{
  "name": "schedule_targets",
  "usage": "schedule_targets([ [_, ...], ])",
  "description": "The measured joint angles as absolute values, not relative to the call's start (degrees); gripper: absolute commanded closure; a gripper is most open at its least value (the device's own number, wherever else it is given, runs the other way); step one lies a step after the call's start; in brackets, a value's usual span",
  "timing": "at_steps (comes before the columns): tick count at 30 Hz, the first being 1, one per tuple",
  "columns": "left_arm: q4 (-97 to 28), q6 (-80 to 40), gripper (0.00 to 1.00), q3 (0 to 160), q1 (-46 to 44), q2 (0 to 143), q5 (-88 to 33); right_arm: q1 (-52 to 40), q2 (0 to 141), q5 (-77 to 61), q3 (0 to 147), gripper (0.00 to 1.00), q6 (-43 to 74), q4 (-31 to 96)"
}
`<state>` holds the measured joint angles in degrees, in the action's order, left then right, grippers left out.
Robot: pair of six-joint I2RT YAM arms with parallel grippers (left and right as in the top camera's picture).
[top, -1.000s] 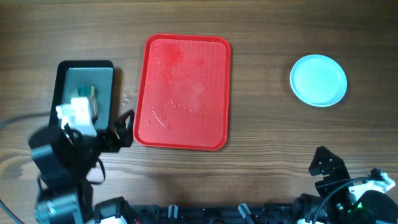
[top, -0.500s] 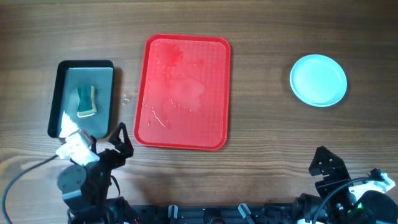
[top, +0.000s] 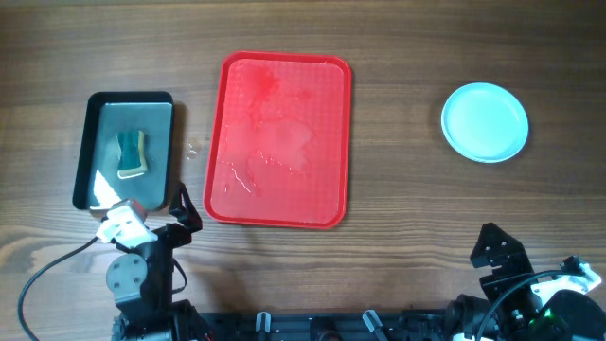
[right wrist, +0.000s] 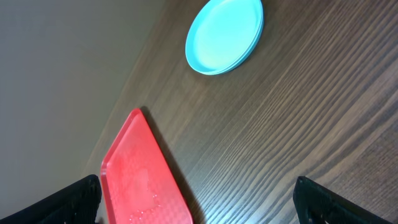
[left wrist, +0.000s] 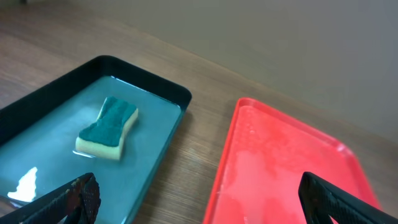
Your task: Clean dirty plates on tray and stack at the side
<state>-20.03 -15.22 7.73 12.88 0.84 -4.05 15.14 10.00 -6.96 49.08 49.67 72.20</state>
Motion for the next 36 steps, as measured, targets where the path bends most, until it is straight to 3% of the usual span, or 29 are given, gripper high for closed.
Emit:
schedule_targets([
  [16,-15.38,-10.52,0.0,5.39,7.6,0.84,-2.76,15.14,10.0,-6.98,49.08,0.0,49.67,72.23],
  [36,-15.38,-10.52,0.0,5.39,7.49,0.84,-2.61,15.14,10.0,-4.4,49.08,0.0,49.63,72.42],
])
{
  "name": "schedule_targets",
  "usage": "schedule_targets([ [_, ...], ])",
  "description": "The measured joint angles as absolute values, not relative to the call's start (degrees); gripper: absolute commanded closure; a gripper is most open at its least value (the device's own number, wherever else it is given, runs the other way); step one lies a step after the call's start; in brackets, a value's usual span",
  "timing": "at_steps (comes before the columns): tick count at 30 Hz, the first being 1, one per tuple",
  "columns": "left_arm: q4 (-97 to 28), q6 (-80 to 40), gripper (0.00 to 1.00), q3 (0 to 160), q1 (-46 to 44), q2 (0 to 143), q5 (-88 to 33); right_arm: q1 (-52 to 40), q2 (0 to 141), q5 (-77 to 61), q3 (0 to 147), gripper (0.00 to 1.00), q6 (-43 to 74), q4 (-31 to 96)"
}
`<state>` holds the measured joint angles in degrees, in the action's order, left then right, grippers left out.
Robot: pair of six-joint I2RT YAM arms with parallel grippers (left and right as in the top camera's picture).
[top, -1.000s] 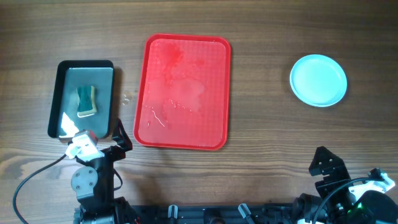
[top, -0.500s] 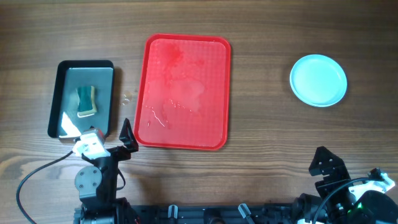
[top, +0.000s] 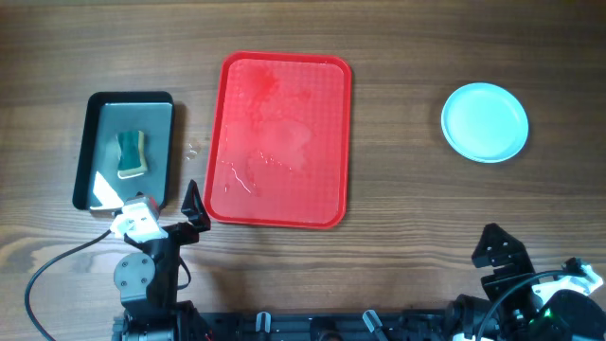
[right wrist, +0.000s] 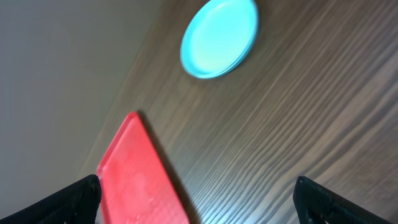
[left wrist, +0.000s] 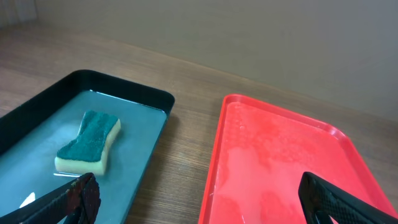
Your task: Clean dirty plates on tray and stack at the side
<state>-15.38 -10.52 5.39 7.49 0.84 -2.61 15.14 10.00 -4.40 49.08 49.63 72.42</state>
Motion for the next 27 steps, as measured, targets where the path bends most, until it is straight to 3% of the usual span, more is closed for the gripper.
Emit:
schedule_targets([
  [5,-15.38,-10.5,0.0,5.37,7.49,0.84,-2.59,13.1,9.89,-1.19,45.1,0.0,47.22,65.91],
  [16,-15.4,-10.5,0.0,5.17,7.49,0.82,-2.57,-6.92,1.39,0.3,19.77,0.0,27.94,29.87],
  [27,-15.4,-10.5,0.0,5.17,7.49,0.82,-2.57,-9.78,1.08,0.56,8.64,0.0,12.19,18.26],
])
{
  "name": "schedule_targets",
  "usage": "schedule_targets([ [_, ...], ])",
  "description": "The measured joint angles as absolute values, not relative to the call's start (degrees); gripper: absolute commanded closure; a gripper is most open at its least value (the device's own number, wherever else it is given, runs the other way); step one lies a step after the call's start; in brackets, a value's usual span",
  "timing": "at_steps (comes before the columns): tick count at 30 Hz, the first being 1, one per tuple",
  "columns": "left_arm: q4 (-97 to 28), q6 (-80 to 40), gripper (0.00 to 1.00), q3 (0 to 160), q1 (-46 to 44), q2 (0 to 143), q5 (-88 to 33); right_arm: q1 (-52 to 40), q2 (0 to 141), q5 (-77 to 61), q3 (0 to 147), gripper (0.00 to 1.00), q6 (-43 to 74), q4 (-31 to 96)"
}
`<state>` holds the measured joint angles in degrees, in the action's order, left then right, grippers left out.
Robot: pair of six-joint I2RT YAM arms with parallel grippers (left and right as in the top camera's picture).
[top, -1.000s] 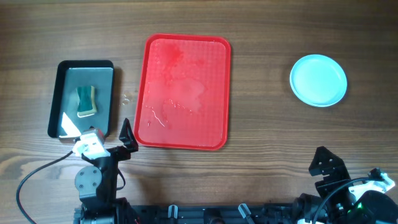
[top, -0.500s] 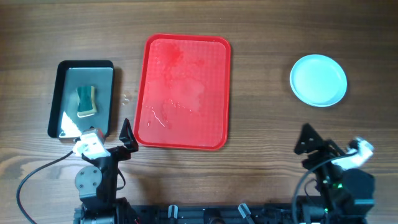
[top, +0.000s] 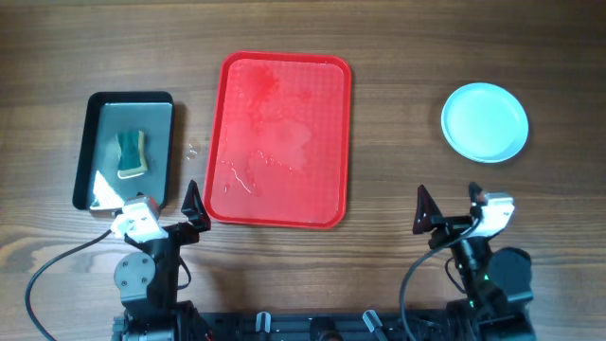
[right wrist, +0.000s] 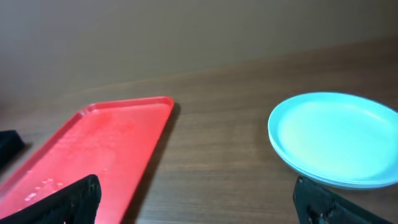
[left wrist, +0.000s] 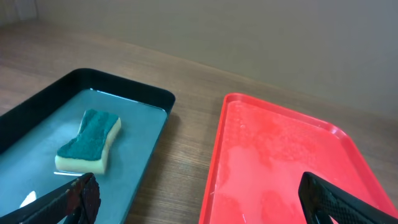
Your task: Clean dirty plates on tray and stack at the side
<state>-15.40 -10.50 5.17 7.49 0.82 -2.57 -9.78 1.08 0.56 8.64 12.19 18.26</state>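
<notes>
The red tray (top: pixel 284 142) lies mid-table, wet and streaked, with no plate on it; it also shows as the red tray (left wrist: pixel 280 162) and the red tray (right wrist: pixel 93 155). A stack of cyan plates (top: pixel 485 121) sits on the table at the right, seen close as the cyan plates (right wrist: pixel 336 140). My left gripper (top: pixel 153 212) stands open near the front edge, between basin and tray, holding nothing. My right gripper (top: pixel 453 212) is open and holds nothing too, in front of the gap between tray and plates.
A black basin (top: pixel 87 142) of water stands at the left with a green-and-yellow sponge (top: pixel 133 153) lying in it; the sponge (left wrist: pixel 90 140) is just ahead of the left fingers. Bare wood separates basin, tray and plates.
The right arm has moved from the front right corner to the front edge below the plates, and its camera now looks level across the table. The left arm has not moved.
At first the left gripper was open at the basin's near corner and the right arm sat folded in the front right corner. Then the left gripper stood slightly to the right, facing basin and tray. Now the right gripper faces tray and plates.
</notes>
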Motion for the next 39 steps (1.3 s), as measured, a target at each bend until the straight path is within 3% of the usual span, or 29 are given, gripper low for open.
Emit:
schedule_targets([
  [39,-15.38,-10.5,0.0,5.15,7.49,0.84,-2.57,-9.78,1.04,1.37,6.11,0.0,10.15,16.16],
])
